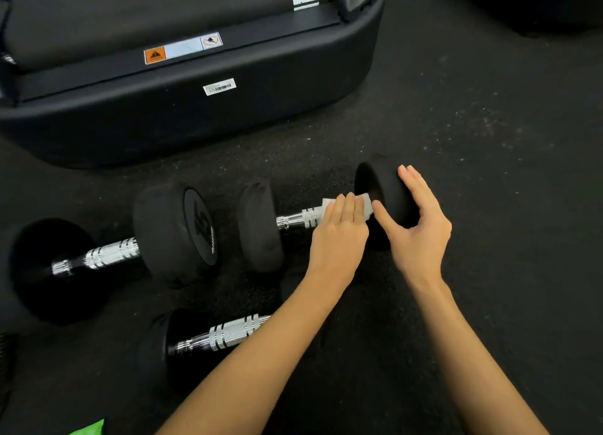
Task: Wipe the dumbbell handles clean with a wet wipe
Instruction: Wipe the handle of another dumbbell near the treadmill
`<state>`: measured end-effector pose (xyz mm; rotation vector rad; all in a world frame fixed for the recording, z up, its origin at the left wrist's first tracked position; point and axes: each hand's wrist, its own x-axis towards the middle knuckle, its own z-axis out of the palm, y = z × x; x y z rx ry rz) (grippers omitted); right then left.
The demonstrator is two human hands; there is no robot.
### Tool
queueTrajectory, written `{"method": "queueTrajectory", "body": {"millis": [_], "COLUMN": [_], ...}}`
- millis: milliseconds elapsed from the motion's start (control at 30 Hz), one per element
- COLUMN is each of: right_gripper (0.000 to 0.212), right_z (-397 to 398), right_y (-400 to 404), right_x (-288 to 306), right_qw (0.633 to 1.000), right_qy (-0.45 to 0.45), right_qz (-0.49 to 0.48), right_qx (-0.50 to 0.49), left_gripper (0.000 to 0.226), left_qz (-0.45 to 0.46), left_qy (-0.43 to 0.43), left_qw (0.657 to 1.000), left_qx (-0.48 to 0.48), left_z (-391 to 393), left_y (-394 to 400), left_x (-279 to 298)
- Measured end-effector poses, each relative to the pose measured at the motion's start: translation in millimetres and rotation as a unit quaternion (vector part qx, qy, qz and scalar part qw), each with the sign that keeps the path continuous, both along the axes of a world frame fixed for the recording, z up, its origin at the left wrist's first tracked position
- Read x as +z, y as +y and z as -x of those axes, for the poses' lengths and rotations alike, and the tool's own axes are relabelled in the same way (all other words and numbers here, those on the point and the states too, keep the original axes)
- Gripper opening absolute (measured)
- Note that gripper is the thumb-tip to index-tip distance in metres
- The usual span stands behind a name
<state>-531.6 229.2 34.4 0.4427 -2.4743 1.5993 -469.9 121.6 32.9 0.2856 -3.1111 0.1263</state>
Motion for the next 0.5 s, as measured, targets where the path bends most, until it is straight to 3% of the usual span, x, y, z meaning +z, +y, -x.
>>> {"method": "queueTrajectory", "body": {"millis": [133,200,267,400,500], "right_gripper": [0.062,0.061,0.061,0.060,0.060], "right_z": [-0.8,-0.7,0.2,0.7,0.1], "right_y": [0.8,0.1,-1.5,-2.0,-1.2], "right_x": [-1.4,-1.3,-0.4,-0.5,-1.7], "right_qw": [1.000,1.000,1.000,1.000,1.000], "right_qy": [0.003,0.003,0.003,0.005,0.000], "right_qz": [0.001,0.000,0.000,-0.002,-0.003], "right_qx": [0.003,-0.001,-0.002,-0.001,0.000], "left_gripper": [0.077,0.082,0.086,0.062,0.064], "left_qz": [-0.027,-0.012,0.020,0.011,-0.019], "left_qy": [0.026,-0.030,-0.032,0.005,0.003], "left_qw": [0.999,0.999,0.998,0.998,0.998], "left_qx": [-0.009,-0.033,-0.054,-0.069,-0.059], "left_z": [-4.9,7.3,12.1,-14.9,-20.0], "left_y": [-4.0,-5.9,-8.9,-5.4,-2.4], "left_x": [3.4,4.4,2.6,-17.5,-19.9]}}
